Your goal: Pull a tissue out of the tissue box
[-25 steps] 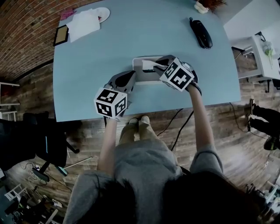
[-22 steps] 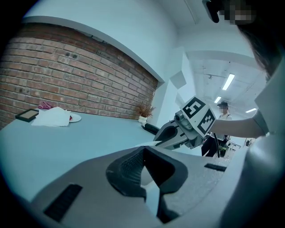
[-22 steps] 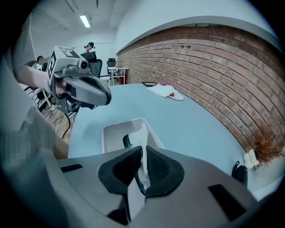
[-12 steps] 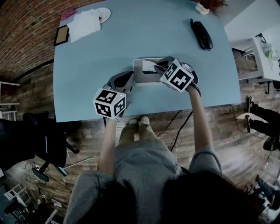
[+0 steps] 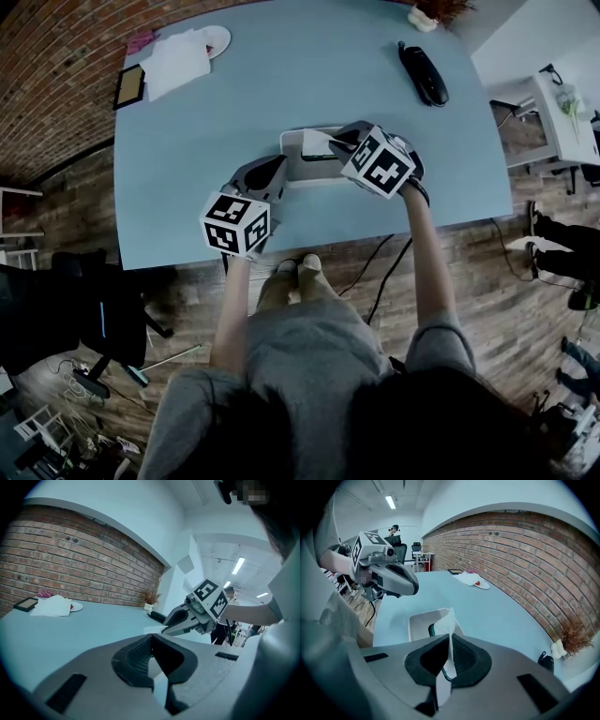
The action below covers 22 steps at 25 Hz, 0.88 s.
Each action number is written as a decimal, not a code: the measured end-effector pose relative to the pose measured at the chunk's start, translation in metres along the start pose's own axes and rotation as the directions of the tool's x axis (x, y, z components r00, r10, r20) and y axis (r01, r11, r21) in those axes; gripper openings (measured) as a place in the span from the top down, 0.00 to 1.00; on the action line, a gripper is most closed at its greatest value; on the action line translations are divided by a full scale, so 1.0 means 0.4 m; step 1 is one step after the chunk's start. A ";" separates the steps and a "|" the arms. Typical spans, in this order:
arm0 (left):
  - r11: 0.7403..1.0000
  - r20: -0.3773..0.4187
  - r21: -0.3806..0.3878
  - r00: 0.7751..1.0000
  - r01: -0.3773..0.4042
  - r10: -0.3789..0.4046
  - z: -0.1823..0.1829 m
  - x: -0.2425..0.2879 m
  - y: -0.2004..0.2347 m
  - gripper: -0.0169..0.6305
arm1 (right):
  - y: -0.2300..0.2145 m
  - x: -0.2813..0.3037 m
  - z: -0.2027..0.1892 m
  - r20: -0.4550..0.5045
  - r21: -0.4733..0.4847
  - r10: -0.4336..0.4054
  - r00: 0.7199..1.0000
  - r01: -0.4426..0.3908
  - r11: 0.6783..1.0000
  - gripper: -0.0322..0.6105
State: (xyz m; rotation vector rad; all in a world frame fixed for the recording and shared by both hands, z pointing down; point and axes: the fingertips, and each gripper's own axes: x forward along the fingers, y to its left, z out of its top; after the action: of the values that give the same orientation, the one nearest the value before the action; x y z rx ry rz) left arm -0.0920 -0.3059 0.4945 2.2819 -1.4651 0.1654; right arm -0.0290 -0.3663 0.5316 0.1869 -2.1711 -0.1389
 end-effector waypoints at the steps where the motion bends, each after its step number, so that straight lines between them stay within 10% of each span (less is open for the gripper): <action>1: 1.000 0.001 0.003 1.000 0.002 -0.002 0.003 0.000 -0.002 0.97 | 0.000 -0.003 0.000 0.001 0.001 -0.002 1.000 0.002 1.000 0.95; 22: 0.996 0.030 0.065 0.998 0.058 -0.060 0.047 -0.030 -0.052 0.97 | 0.000 -0.098 0.026 0.073 0.067 -0.115 0.991 0.110 0.992 0.95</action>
State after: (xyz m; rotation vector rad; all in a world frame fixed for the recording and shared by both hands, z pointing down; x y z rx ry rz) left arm -0.0812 -0.2962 0.4677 2.3859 -1.4259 0.1616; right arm -0.0155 -0.3588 0.4940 0.3456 -2.2434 -0.1441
